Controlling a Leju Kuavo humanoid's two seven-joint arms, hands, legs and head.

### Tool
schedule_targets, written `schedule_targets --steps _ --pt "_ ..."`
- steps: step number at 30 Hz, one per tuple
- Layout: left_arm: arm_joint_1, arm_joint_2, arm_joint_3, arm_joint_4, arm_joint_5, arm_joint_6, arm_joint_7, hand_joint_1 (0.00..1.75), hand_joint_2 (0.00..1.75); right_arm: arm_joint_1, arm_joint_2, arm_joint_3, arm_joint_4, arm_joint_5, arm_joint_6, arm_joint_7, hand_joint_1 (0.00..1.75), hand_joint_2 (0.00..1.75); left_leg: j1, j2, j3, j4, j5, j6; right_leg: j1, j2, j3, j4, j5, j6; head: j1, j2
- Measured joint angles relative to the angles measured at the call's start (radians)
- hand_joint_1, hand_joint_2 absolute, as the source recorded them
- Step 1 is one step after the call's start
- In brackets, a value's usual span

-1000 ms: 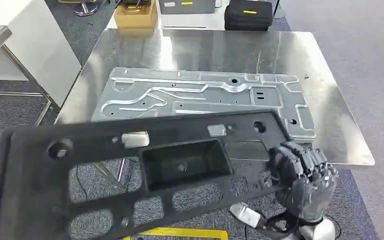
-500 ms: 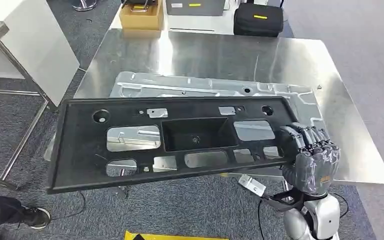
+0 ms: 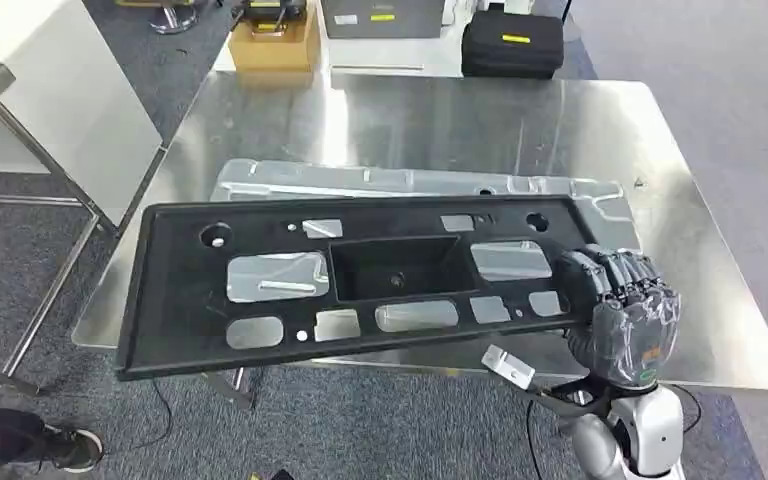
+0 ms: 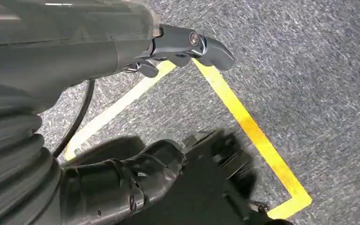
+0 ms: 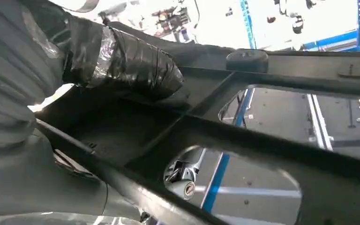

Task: Take the parts from the cabinet and place them on the table.

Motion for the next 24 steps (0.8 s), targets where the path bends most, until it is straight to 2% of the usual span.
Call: schedule_targets --steps 1,2,3,4,5,6,7,8,9,10,12,13,15,16,17,18,19,20,21,22,24 --pt "0.001 0.000 0.000 0.000 0.000 -0.004 -0.001 0.00 1.75 0.000 0.000 0.000 0.003 -0.002 0.000 0.000 1.75 1.75 0.002 0.000 -0.041 0.065 -0.012 -0.003 0.000 0.000 0.002 0.000 -0.002 0.000 0.000 0.000" --pt "0.002 0.000 0.000 0.000 0.000 -0.007 -0.004 0.00 1.75 0.000 0.000 0.000 0.005 -0.004 0.000 0.002 1.75 1.75 0.004 0.000 -0.060 0.080 0.002 -0.006 -0.001 0.001 0.004 0.001 -0.004 0.001 0.000 0.000" --pt "0.004 0.000 -0.001 0.000 0.000 -0.013 -0.010 0.00 1.75 0.000 0.000 0.000 0.008 -0.006 0.000 0.003 1.75 1.75 0.007 0.000 -0.052 0.043 0.044 -0.008 -0.002 0.002 0.008 0.001 -0.007 0.002 0.000 0.000" --pt "0.003 0.000 -0.002 0.000 0.000 -0.022 -0.020 0.00 1.75 0.000 0.000 0.000 0.011 -0.006 0.000 0.006 1.36 1.75 0.010 0.001 -0.023 -0.033 0.097 -0.009 -0.003 0.003 0.014 0.001 -0.010 0.004 0.000 0.000" --pt "0.002 0.001 -0.002 0.000 0.000 -0.026 -0.025 0.00 1.75 -0.001 -0.001 0.000 0.014 -0.008 0.000 0.007 1.36 1.75 0.012 0.001 0.016 -0.123 0.148 -0.009 -0.004 0.004 0.019 0.003 -0.014 0.008 0.000 0.000" --pt "0.002 0.001 -0.003 0.000 0.000 -0.029 -0.029 0.00 1.75 -0.002 -0.002 0.000 0.018 -0.009 0.000 0.008 1.40 1.75 0.014 0.002 0.052 -0.209 0.182 -0.009 -0.005 0.004 0.022 0.006 -0.020 0.013 0.000 0.000" --pt "0.001 0.000 -0.005 0.000 -0.001 -0.033 -0.030 0.00 1.75 -0.004 -0.002 0.000 0.021 -0.013 0.000 0.010 1.38 1.75 0.010 0.001 0.060 -0.223 0.163 -0.008 0.001 0.005 0.019 0.010 -0.023 0.019 0.000 0.000" --pt "-0.001 0.000 -0.006 0.000 -0.001 -0.036 -0.031 0.00 1.75 -0.007 -0.003 0.000 0.023 -0.016 0.000 0.012 1.38 1.75 0.010 -0.001 0.059 -0.224 0.168 0.003 0.002 0.007 0.015 0.011 -0.021 0.024 0.002 0.000" --pt "-0.001 0.000 -0.008 0.000 -0.002 -0.038 -0.030 0.00 1.75 -0.010 -0.004 0.000 0.026 -0.018 0.000 0.015 1.38 1.75 0.008 -0.001 0.058 -0.227 0.169 0.005 0.002 0.006 0.016 0.009 -0.020 0.029 0.002 0.000" --pt "0.002 0.001 -0.010 0.000 -0.002 -0.037 -0.025 0.00 0.00 -0.012 -0.004 0.000 0.030 -0.016 0.000 0.015 1.40 1.75 0.004 -0.002 0.058 -0.227 0.169 0.012 -0.001 0.006 0.018 0.005 -0.018 0.034 0.002 0.000" --pt "0.002 0.001 -0.013 0.000 0.001 -0.035 -0.019 0.00 0.00 -0.016 -0.008 0.000 0.038 0.006 0.000 0.024 1.40 1.75 0.010 -0.001 0.066 -0.242 0.178 0.029 -0.006 0.004 0.015 0.016 -0.029 0.044 0.002 0.000" --pt "-0.001 0.001 -0.013 0.000 0.002 -0.032 -0.016 0.00 0.00 -0.018 -0.010 0.000 0.042 0.024 0.000 0.029 1.41 1.75 0.010 -0.001 0.067 -0.244 0.179 0.035 -0.004 0.003 -0.001 0.052 -0.056 0.047 0.002 0.000" --pt "-0.003 0.001 -0.013 0.000 0.006 -0.018 -0.005 0.00 0.00 -0.022 -0.013 0.000 0.053 0.068 0.000 0.055 1.41 1.75 0.007 -0.001 0.066 -0.244 0.178 0.039 -0.004 0.003 -0.071 0.196 -0.126 0.051 0.002 0.000" --pt "-0.003 0.001 -0.014 0.000 0.006 -0.015 0.001 0.00 0.00 -0.024 -0.016 0.000 0.059 0.104 0.000 0.079 1.43 1.75 0.005 0.000 0.066 -0.244 0.178 0.040 -0.004 0.003 -0.109 0.270 -0.151 0.052 0.002 0.000" --pt "-0.002 0.001 -0.015 0.000 0.006 -0.014 0.006 0.00 0.00 -0.027 -0.017 0.000 0.066 0.136 0.000 0.104 1.41 1.75 0.002 0.000 0.066 -0.244 0.177 0.041 -0.004 0.003 -0.133 0.311 -0.154 0.052 0.002 0.000" --pt "-0.002 0.001 -0.016 0.000 0.005 -0.012 0.009 0.00 0.00 -0.031 -0.018 0.000 0.076 0.177 0.000 0.137 1.41 1.75 0.000 -0.001 0.067 -0.244 0.177 0.041 -0.004 0.003 -0.130 0.299 -0.134 0.049 0.002 0.000" --pt "-0.003 0.001 -0.018 0.000 0.003 -0.009 0.011 0.00 0.00 -0.036 -0.021 0.001 0.087 0.214 0.000 0.168 1.41 1.75 -0.001 -0.002 0.069 -0.243 0.176 0.042 -0.003 0.003 -0.105 0.244 -0.093 0.046 0.002 0.000" --pt "-0.004 0.000 -0.019 0.000 0.001 -0.008 0.013 0.00 0.00 -0.045 -0.026 0.003 0.093 0.227 0.000 0.187 1.41 1.75 -0.002 -0.004 0.071 -0.243 0.176 0.041 -0.002 0.003 -0.061 0.153 -0.043 0.039 0.002 0.000" --pt "-0.004 -0.001 -0.021 0.000 0.000 -0.007 0.016 0.00 0.00 -0.058 -0.036 0.009 0.105 0.243 0.000 0.214 1.41 1.75 -0.002 -0.004 0.073 -0.244 0.174 0.040 -0.001 0.003 -0.019 0.067 -0.005 0.033 0.002 0.000" --pt "-0.005 -0.002 -0.022 0.000 0.000 -0.007 0.018 0.00 0.00 -0.078 -0.046 0.020 0.121 0.258 0.000 0.239 1.41 1.75 -0.006 -0.003 0.072 -0.243 0.173 0.037 0.005 0.003 0.006 0.017 -0.011 0.027 0.002 0.000" --pt "-0.007 -0.003 -0.023 0.000 -0.001 -0.006 0.021 0.00 0.00 -0.105 -0.066 0.037 0.155 0.283 0.000 0.286 1.41 1.75 -0.007 -0.003 0.068 -0.243 0.175 0.028 0.011 0.004 0.005 0.006 -0.010 0.026 0.002 0.000"
